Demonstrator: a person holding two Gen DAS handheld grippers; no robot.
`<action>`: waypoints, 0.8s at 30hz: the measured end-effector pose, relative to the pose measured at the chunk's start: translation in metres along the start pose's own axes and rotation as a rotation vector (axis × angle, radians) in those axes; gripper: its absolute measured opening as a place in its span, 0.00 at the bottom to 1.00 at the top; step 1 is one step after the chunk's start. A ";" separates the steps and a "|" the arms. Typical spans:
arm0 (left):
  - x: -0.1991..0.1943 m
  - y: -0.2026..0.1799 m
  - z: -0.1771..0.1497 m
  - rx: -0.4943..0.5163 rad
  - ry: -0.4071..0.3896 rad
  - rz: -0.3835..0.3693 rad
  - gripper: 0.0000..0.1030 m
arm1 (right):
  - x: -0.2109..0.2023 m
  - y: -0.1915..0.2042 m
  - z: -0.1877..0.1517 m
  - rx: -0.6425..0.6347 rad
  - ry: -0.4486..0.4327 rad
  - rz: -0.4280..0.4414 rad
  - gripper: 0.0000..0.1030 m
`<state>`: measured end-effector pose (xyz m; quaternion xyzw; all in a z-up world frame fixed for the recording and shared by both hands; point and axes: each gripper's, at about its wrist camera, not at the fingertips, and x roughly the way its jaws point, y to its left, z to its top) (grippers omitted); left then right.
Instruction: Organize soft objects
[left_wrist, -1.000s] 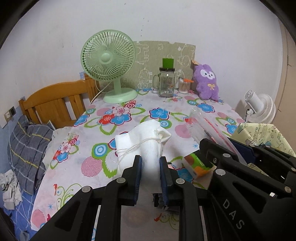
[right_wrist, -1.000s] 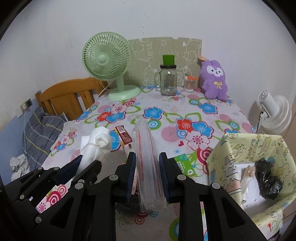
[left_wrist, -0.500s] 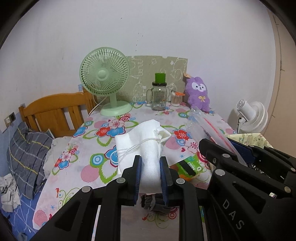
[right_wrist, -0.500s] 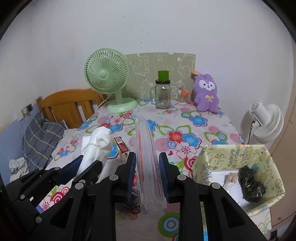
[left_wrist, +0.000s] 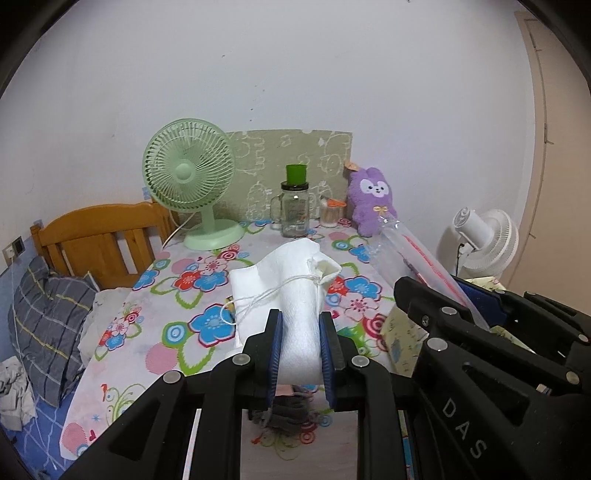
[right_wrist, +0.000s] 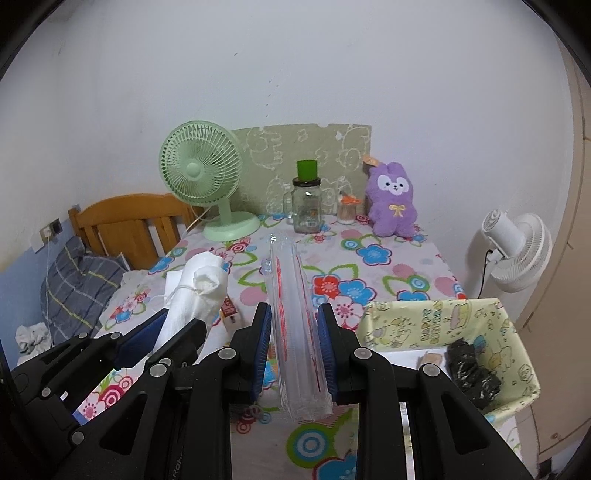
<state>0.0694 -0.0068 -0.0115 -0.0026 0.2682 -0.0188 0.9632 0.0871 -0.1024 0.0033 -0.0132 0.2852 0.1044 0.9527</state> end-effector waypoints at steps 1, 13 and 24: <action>0.000 -0.003 0.001 0.001 -0.002 -0.004 0.17 | -0.001 -0.002 0.000 0.002 -0.001 0.002 0.28; -0.001 -0.030 0.003 0.021 -0.017 -0.039 0.17 | -0.013 -0.027 0.000 0.017 -0.017 -0.032 0.28; 0.004 -0.060 0.008 0.055 -0.023 -0.084 0.17 | -0.021 -0.058 0.000 0.045 -0.030 -0.073 0.28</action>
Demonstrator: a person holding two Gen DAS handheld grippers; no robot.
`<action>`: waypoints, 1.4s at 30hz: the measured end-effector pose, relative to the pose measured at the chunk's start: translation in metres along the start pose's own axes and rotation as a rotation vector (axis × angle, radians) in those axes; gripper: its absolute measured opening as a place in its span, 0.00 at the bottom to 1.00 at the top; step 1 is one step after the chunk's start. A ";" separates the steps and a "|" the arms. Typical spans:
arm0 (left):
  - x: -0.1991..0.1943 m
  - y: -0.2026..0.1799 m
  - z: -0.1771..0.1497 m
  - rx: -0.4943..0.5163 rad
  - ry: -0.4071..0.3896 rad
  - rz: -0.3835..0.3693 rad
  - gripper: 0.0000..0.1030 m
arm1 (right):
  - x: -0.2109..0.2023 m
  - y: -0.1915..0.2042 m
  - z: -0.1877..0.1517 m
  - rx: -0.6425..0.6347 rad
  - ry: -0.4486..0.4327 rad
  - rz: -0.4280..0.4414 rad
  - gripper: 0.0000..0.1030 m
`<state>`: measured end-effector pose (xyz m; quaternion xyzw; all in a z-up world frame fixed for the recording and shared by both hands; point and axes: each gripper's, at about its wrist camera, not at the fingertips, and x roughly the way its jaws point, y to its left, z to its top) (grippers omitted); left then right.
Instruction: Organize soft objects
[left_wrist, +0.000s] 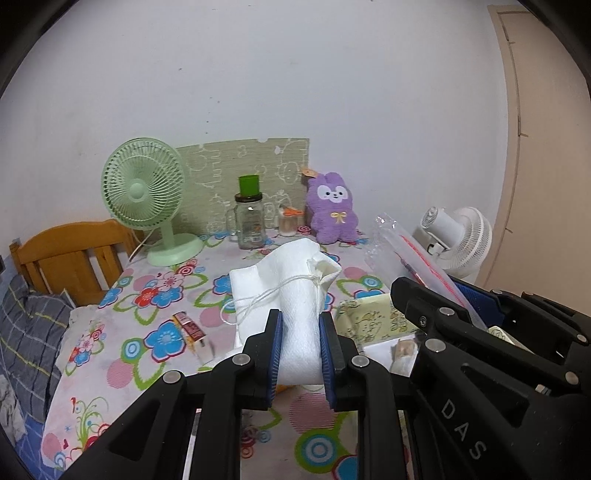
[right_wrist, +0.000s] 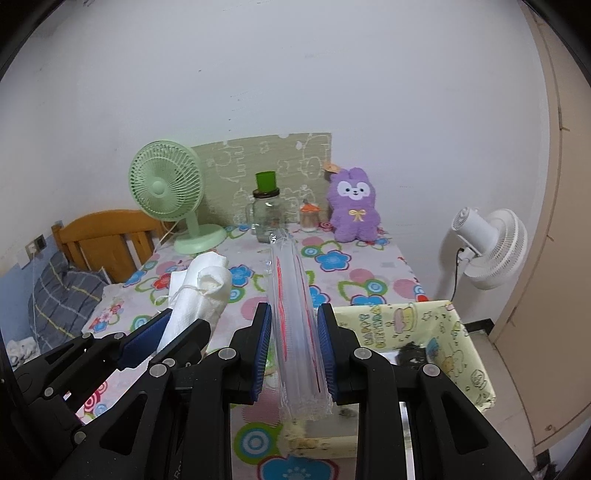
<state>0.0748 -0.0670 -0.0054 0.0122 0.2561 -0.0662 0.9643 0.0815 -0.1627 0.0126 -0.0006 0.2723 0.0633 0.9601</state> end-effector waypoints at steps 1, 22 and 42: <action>0.001 -0.003 0.000 0.003 0.001 -0.004 0.17 | 0.000 -0.002 0.000 0.002 0.000 -0.003 0.28; 0.030 -0.059 0.004 0.064 0.040 -0.081 0.17 | 0.011 -0.062 -0.004 0.055 0.022 -0.083 0.28; 0.077 -0.100 -0.005 0.128 0.160 -0.156 0.27 | 0.042 -0.116 -0.022 0.119 0.104 -0.132 0.28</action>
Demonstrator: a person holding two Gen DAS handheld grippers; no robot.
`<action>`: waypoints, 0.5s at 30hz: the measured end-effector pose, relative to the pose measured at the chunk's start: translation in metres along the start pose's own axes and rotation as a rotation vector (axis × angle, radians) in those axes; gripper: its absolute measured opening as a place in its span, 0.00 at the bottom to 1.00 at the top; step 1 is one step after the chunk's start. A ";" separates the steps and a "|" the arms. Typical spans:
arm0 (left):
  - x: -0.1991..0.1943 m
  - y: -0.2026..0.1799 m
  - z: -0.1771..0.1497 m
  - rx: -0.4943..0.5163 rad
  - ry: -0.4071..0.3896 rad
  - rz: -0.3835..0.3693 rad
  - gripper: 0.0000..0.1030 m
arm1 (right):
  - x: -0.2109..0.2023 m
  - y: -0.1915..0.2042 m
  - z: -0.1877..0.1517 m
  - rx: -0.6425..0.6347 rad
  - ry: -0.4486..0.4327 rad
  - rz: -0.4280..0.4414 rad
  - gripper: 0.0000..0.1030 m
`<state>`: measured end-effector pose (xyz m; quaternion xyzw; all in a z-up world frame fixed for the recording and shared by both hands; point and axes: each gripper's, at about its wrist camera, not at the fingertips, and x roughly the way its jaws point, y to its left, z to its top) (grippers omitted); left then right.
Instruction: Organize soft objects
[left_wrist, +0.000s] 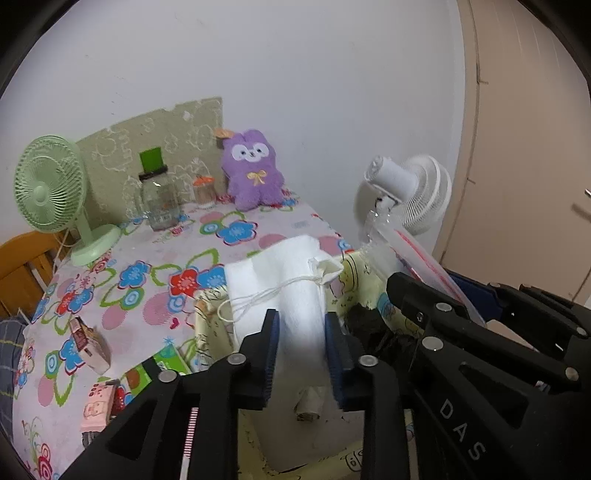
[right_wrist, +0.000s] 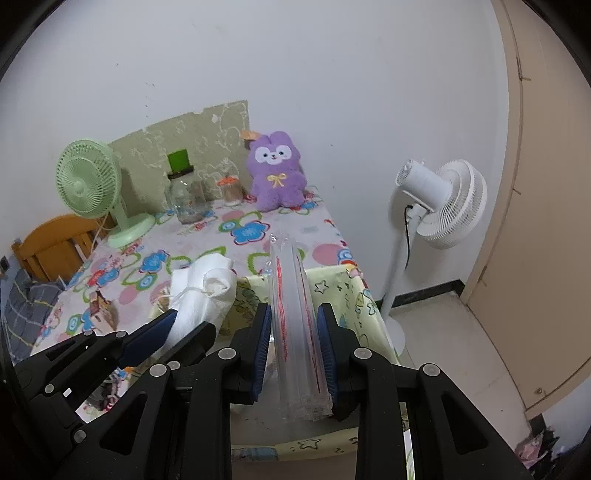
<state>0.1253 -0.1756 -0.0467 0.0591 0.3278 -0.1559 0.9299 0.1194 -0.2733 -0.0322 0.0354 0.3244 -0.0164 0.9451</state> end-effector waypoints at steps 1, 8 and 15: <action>0.002 0.000 0.000 0.003 0.005 0.002 0.32 | 0.002 -0.001 -0.001 0.002 0.007 -0.002 0.28; 0.009 -0.001 -0.001 0.021 0.026 0.026 0.61 | 0.014 -0.004 -0.004 0.014 0.034 0.012 0.28; 0.009 0.004 -0.001 0.045 0.034 0.044 0.72 | 0.024 0.002 -0.002 0.016 0.046 0.033 0.28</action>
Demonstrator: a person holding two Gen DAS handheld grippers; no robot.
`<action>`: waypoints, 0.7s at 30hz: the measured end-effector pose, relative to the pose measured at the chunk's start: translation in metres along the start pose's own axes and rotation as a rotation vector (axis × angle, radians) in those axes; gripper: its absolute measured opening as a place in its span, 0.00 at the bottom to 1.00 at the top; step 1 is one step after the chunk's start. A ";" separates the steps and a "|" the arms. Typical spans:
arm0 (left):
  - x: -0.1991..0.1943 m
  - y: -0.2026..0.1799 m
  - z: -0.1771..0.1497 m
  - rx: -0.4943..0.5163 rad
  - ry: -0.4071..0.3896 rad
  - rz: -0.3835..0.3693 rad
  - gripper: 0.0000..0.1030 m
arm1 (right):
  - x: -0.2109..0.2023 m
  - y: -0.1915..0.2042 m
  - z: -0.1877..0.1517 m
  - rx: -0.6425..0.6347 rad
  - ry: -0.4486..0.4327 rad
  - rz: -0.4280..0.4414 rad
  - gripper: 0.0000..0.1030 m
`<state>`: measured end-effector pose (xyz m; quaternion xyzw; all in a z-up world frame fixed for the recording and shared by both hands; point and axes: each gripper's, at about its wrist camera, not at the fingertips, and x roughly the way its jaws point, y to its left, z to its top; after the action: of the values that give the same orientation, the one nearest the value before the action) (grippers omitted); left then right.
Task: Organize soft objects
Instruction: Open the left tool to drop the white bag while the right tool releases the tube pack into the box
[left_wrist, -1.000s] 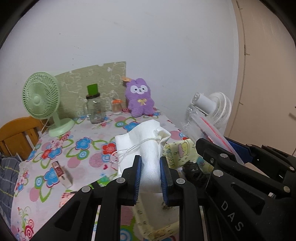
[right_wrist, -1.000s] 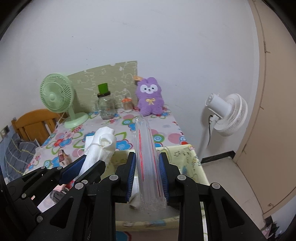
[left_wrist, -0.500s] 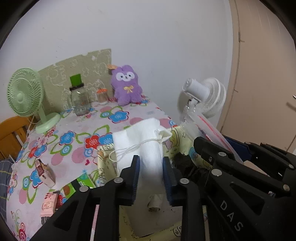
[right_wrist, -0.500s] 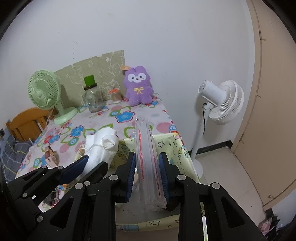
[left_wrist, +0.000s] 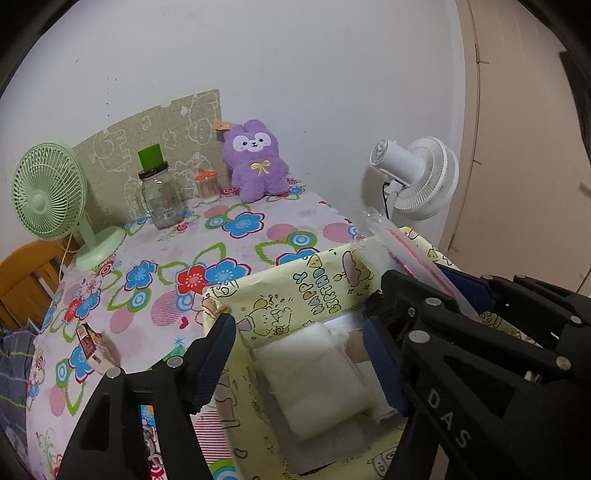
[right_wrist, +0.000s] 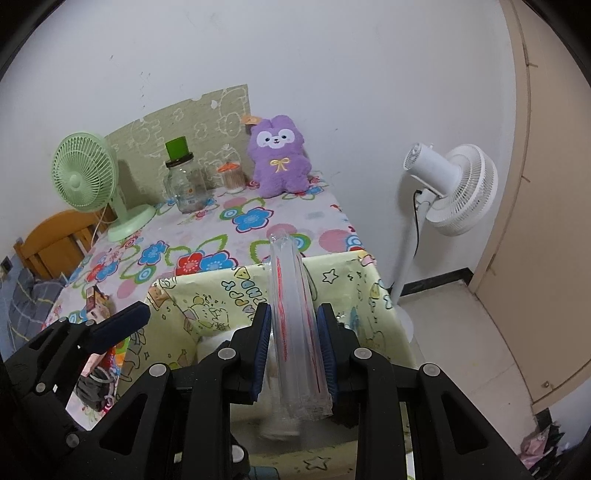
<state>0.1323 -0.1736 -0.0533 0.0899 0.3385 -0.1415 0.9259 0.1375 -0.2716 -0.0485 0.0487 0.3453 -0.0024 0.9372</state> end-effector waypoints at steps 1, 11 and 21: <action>0.001 0.001 0.000 0.000 0.004 -0.003 0.73 | 0.001 0.001 0.000 0.001 0.003 0.004 0.28; 0.005 0.007 -0.006 0.010 0.012 -0.021 0.79 | 0.016 0.011 -0.001 0.010 0.048 0.032 0.56; 0.000 0.009 -0.007 -0.006 0.005 -0.028 0.82 | 0.010 0.013 -0.003 0.013 0.053 0.007 0.73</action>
<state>0.1309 -0.1629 -0.0578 0.0826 0.3426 -0.1529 0.9233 0.1439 -0.2582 -0.0564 0.0562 0.3700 0.0001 0.9273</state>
